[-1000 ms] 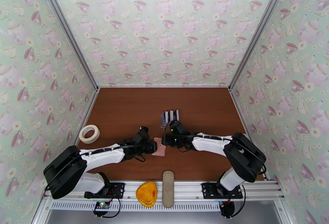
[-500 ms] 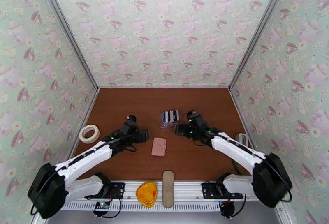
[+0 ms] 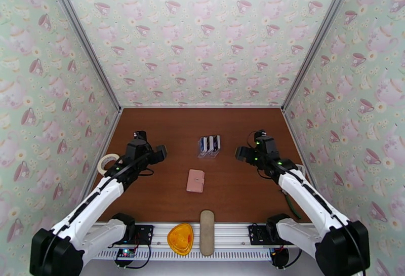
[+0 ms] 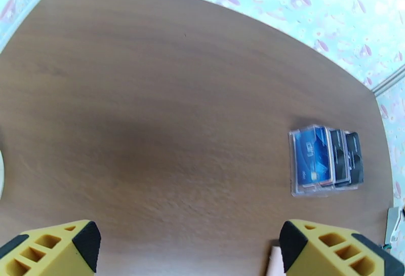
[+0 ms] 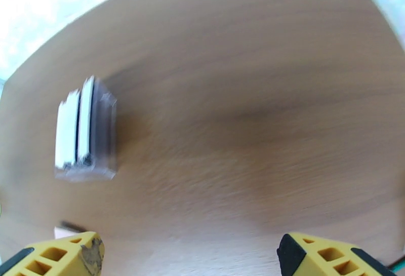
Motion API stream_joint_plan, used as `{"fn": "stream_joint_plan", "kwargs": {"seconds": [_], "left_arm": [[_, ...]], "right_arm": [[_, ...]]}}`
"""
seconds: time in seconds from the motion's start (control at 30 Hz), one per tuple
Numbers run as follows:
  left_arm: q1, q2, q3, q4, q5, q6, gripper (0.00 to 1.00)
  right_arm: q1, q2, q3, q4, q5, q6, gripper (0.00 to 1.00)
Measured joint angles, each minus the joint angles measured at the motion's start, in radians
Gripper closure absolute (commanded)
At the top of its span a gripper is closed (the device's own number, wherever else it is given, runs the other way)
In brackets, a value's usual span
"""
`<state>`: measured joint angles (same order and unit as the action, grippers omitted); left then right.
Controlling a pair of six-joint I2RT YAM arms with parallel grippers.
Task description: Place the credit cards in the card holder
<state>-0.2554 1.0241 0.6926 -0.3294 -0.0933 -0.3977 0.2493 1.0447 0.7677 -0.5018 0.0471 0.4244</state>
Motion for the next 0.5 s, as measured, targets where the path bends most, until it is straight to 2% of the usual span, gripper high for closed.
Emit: {"fn": "stream_joint_plan", "kwargs": {"seconds": [0.2, 0.5], "left_arm": [[0.114, 0.035, -0.008, 0.085, 0.071, 0.096, 0.0], [0.143, 0.025, -0.171, 0.362, 0.071, 0.269, 0.0]], "right_arm": [[-0.053, -0.09, -0.01, 0.024, 0.058, -0.069, 0.05], [-0.055, -0.125, -0.106, 0.174, 0.132, -0.169, 0.04]]}}
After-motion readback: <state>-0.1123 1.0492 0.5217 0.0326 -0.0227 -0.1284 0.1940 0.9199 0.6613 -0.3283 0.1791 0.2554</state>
